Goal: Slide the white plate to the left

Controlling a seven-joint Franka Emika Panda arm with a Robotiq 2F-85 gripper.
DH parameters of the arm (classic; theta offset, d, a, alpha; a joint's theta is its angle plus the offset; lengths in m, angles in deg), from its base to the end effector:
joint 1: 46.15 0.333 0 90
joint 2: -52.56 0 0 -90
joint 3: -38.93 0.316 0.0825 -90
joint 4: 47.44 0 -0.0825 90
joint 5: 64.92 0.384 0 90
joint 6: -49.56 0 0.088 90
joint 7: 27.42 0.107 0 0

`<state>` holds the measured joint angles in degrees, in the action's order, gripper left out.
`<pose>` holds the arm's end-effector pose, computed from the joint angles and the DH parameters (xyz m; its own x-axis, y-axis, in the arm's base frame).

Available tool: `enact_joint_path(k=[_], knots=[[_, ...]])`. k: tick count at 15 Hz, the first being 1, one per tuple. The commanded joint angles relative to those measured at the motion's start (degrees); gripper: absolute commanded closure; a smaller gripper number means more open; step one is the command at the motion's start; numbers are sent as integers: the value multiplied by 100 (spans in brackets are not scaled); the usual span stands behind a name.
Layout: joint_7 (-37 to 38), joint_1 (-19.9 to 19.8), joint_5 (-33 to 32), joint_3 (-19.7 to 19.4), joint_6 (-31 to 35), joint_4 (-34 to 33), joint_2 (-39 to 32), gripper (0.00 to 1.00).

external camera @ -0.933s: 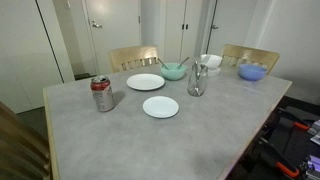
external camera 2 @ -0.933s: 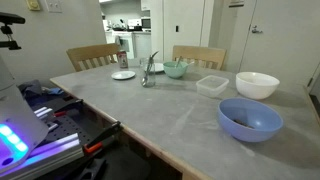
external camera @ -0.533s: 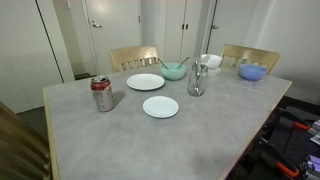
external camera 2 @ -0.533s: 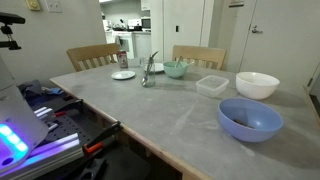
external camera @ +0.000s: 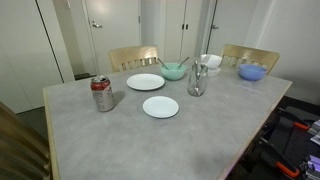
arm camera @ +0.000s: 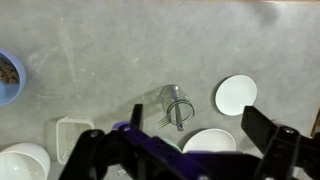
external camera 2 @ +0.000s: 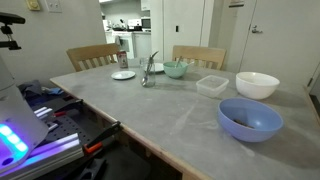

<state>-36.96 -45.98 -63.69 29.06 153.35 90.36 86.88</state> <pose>0.3666 -0.0682 0.5214 0.9996 0.0207 0.0174 0.0226 -0.9930 -0.1161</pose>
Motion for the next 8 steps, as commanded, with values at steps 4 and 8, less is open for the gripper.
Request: enact_joint_path(k=[4,8], knots=[[50,-214,81,20,40,10,-52,0],[588,-247,290,168,324,217,-275,0]])
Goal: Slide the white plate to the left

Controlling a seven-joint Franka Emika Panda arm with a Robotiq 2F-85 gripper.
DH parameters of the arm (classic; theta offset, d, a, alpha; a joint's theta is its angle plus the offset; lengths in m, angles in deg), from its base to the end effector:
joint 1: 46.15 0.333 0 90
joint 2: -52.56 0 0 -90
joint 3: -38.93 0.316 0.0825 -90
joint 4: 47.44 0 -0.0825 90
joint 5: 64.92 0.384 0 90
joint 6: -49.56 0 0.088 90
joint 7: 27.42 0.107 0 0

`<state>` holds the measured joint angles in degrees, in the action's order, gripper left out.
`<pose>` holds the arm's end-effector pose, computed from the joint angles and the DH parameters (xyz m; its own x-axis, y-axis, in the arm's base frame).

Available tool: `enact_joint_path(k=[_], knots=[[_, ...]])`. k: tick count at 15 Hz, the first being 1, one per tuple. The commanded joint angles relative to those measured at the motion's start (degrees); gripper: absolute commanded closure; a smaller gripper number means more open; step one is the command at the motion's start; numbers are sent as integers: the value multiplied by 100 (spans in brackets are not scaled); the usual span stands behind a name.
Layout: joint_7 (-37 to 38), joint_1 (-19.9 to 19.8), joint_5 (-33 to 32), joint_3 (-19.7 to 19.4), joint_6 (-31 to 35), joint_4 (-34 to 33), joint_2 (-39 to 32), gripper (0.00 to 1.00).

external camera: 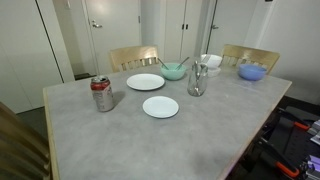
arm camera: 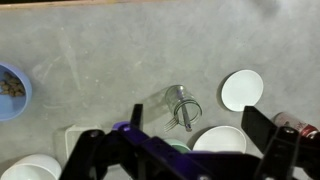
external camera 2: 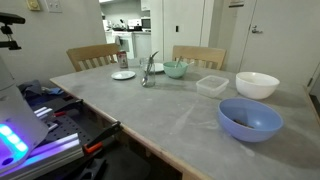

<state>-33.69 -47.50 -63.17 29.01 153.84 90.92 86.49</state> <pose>0.3658 -0.0772 0.5151 0.9978 -0.0656 0.0034 -0.0647 -0.9899 -0.1259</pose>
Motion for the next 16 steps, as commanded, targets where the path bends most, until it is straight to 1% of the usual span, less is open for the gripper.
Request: enact_joint_path(k=[1,5,8,12,14,15,16], knots=[[352,-54,323,236,341,243,-288,0],[593,177,590,660,891,592,-764,0],[763,339,658,959,1593,704,-1340,0],[1129,442,601,1242,2825,575,-2284,0],[1336,460,593,1300,3109,392,-2709,0],[1207,456,556,1262,2893,670,-2227,0],[1267,463,555,1284,3008,608,-2416,0]])
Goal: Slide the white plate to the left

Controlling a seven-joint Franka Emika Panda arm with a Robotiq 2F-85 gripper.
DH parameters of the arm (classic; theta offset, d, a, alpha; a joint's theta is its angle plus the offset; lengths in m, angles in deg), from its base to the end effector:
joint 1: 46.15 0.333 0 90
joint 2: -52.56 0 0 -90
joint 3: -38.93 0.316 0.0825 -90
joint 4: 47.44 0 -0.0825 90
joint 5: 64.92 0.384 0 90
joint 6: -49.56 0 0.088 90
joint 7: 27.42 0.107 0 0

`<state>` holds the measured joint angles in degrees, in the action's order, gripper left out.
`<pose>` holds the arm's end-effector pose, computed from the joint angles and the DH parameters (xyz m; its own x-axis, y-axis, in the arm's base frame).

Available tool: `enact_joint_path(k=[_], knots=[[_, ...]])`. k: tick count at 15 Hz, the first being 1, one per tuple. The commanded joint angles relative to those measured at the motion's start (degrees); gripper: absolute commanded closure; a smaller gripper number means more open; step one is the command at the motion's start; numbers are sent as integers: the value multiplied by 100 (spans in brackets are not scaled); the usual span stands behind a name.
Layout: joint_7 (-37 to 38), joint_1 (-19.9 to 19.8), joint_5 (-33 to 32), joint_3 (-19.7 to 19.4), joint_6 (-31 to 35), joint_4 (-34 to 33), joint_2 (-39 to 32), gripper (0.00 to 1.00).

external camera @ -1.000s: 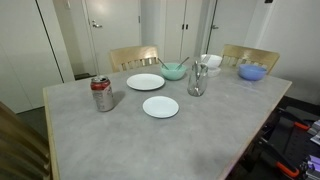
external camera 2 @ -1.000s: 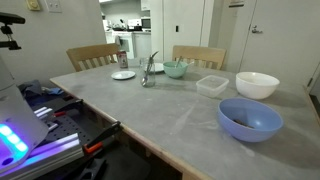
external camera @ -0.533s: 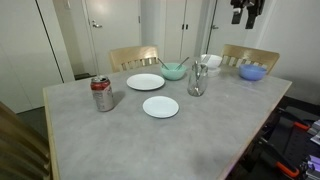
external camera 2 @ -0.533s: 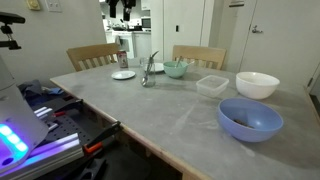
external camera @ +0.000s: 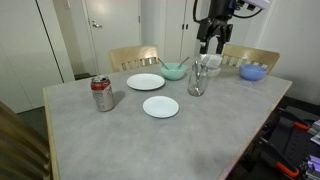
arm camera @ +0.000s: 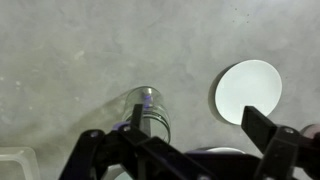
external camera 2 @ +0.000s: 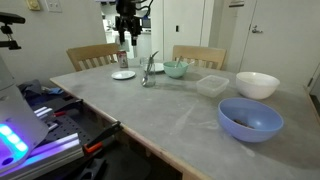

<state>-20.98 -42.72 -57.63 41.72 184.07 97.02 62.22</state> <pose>0.4437 0.0500 0.3389 0.9955 -0.0932 -0.0177 -0.0943 -0.9923 -0.0804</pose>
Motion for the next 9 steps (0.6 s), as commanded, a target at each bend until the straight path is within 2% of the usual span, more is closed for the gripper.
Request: enact_joint_path(k=[1,3,5,9], knots=[[12,-13,1,17,37,-65,-128,0],[-35,-29,12,-11,-89,-18,-85,0],[-436,65,212,-6,-158,5,-160,0],[-1279,321,960,38,-300,-16,-357,0]])
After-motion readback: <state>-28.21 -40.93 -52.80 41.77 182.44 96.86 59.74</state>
